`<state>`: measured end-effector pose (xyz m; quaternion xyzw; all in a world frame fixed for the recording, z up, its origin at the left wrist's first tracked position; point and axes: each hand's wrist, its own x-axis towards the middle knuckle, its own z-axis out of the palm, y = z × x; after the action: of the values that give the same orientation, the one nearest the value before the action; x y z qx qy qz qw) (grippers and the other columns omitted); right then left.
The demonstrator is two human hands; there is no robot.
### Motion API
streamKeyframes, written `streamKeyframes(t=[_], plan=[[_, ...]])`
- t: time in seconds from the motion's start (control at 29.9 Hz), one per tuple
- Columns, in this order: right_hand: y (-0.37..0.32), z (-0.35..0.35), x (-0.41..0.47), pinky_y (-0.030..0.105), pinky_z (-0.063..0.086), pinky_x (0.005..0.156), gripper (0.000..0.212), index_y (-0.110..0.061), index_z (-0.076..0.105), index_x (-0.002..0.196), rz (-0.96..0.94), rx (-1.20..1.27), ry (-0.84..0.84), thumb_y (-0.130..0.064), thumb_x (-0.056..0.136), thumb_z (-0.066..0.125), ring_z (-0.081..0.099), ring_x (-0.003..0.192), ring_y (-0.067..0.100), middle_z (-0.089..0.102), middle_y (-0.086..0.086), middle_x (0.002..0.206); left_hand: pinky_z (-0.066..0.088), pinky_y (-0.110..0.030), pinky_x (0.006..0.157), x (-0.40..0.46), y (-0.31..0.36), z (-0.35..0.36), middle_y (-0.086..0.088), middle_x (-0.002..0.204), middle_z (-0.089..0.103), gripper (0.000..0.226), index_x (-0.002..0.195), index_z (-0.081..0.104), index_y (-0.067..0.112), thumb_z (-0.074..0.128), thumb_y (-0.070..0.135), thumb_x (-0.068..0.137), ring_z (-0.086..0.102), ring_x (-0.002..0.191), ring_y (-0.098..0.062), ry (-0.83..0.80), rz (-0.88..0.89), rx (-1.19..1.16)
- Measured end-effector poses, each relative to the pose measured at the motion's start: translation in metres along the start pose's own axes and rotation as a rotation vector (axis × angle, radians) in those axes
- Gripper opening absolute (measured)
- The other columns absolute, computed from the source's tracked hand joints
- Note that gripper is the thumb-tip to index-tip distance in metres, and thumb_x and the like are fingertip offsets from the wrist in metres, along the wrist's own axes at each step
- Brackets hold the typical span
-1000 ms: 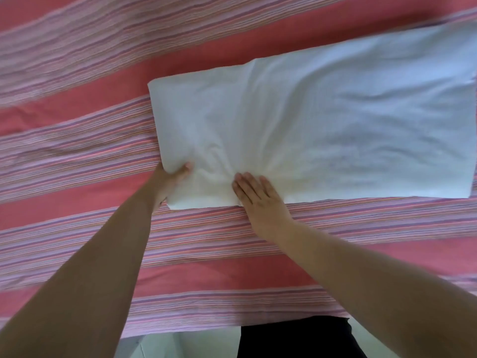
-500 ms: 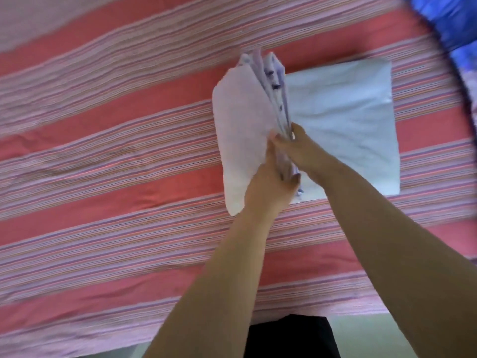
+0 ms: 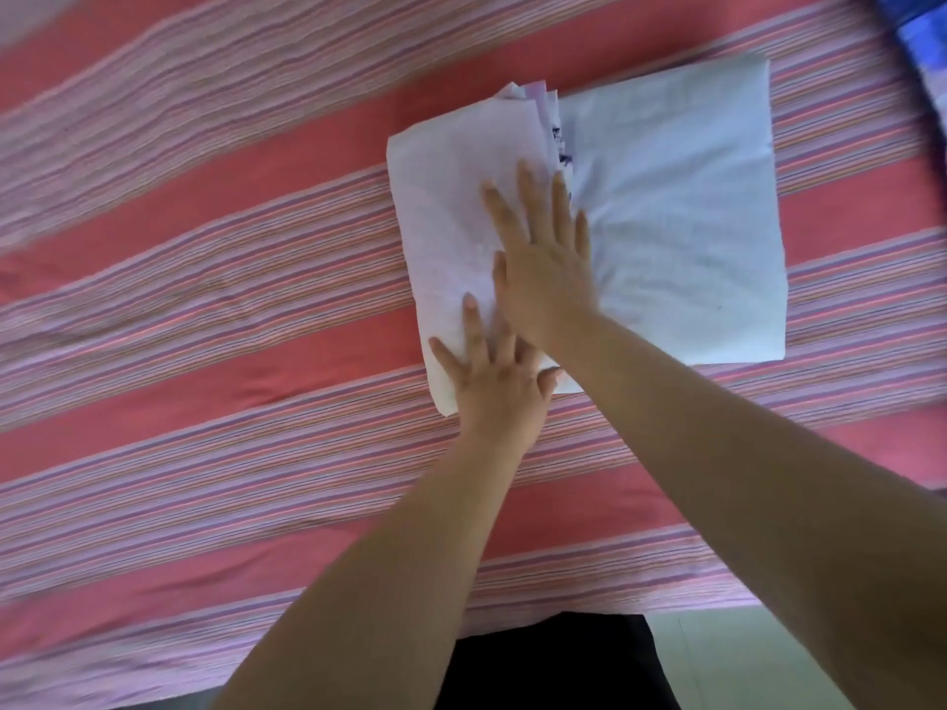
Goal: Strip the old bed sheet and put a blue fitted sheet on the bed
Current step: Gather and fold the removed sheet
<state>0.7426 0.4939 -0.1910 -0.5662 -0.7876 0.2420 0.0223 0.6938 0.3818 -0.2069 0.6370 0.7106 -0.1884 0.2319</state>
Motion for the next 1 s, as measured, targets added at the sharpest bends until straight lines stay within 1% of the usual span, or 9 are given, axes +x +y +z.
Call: streamKeyframes(t=[0.13,0.27,0.33,0.4,0.5,0.6,0.77,0.9,1.0], plan=[[0.026,0.019,0.065,0.049,0.002,0.118,0.073,-0.033,-0.005,0.151,0.076,0.028,-0.251,-0.057,0.094,0.034,-0.013,0.145,0.034,-0.018,0.003,0.158,-0.006,-0.075,0.102,-0.012,0.014,0.030,0.003,0.159,-0.013,0.063,0.148,0.007,0.042,0.041,0.045,0.096,-0.019,0.143,-0.039,0.112,0.114,0.032],[0.038,0.019,0.090,0.043,0.001,0.118,0.072,-0.031,-0.009,0.150,0.140,0.058,-0.313,-0.052,0.097,0.033,-0.011,0.146,0.032,-0.022,0.004,0.157,0.007,-0.072,0.106,-0.016,0.009,0.022,0.002,0.153,0.032,0.039,0.133,0.044,0.034,0.040,0.034,0.094,0.024,0.143,-0.028,0.258,0.227,-0.175],[0.035,0.014,0.074,0.043,-0.002,0.118,0.066,-0.026,-0.007,0.151,0.082,-0.030,-0.269,-0.038,0.100,0.033,-0.011,0.146,0.032,-0.020,0.008,0.157,0.033,-0.060,0.104,-0.015,-0.008,0.008,0.002,0.130,0.059,0.027,0.113,0.061,0.022,0.048,0.021,0.090,0.053,0.122,-0.022,0.454,0.120,-0.445],[0.035,0.018,0.042,0.044,-0.002,0.117,0.062,-0.019,-0.003,0.152,0.022,-0.093,-0.229,-0.023,0.099,0.029,-0.010,0.146,0.034,-0.015,0.012,0.158,0.036,-0.044,0.105,-0.003,-0.035,0.009,-0.003,0.131,0.054,0.038,0.122,0.057,0.019,0.062,0.023,0.085,0.048,0.123,-0.023,0.515,-0.183,-0.602],[0.038,0.041,-0.030,0.047,0.011,0.118,0.059,-0.007,0.015,0.151,-0.053,-0.061,-0.164,-0.018,0.093,0.022,0.005,0.145,0.038,0.005,0.020,0.157,0.041,-0.046,0.105,0.016,-0.063,0.003,-0.005,0.136,0.049,0.086,0.140,0.035,0.019,0.081,0.032,0.068,0.048,0.124,-0.023,0.270,-0.486,-1.198],[0.045,0.059,-0.072,0.044,0.013,0.119,0.060,-0.010,0.016,0.151,-0.008,-0.048,-0.199,-0.033,0.096,0.025,0.012,0.145,0.034,0.009,0.018,0.158,0.051,-0.046,0.095,0.020,-0.082,-0.006,-0.001,0.125,0.061,0.076,0.136,0.041,0.021,0.082,0.023,0.072,0.063,0.108,-0.018,0.000,-0.463,-1.447],[0.059,0.032,-0.044,0.041,0.000,0.120,0.066,-0.019,0.001,0.152,0.062,0.179,-0.435,-0.054,0.098,0.018,-0.003,0.147,0.028,-0.008,0.011,0.159,0.056,-0.041,0.084,0.010,-0.069,-0.039,0.002,0.122,0.060,0.083,0.138,0.035,0.027,0.077,0.015,0.067,0.065,0.101,-0.014,0.006,-0.370,-1.430],[0.066,-0.062,-0.036,0.021,0.028,0.107,0.046,-0.029,0.042,0.137,0.298,0.862,-0.494,-0.048,0.101,0.022,0.042,0.126,0.001,0.045,-0.006,0.142,0.050,-0.036,0.094,-0.015,-0.010,-0.078,0.003,0.130,0.051,0.092,0.146,0.018,0.027,0.066,0.016,0.069,0.056,0.112,-0.013,0.271,-0.255,-1.160],[0.097,-0.113,-0.041,0.029,0.043,0.097,0.055,-0.052,0.031,0.126,0.348,1.136,-0.441,-0.079,0.078,0.034,0.059,0.113,0.007,0.043,-0.024,0.130,0.041,-0.036,0.099,-0.029,0.049,-0.097,-0.006,0.136,0.042,0.103,0.151,0.004,0.023,0.066,0.030,0.069,0.045,0.119,-0.025,0.342,-0.164,-0.735]])
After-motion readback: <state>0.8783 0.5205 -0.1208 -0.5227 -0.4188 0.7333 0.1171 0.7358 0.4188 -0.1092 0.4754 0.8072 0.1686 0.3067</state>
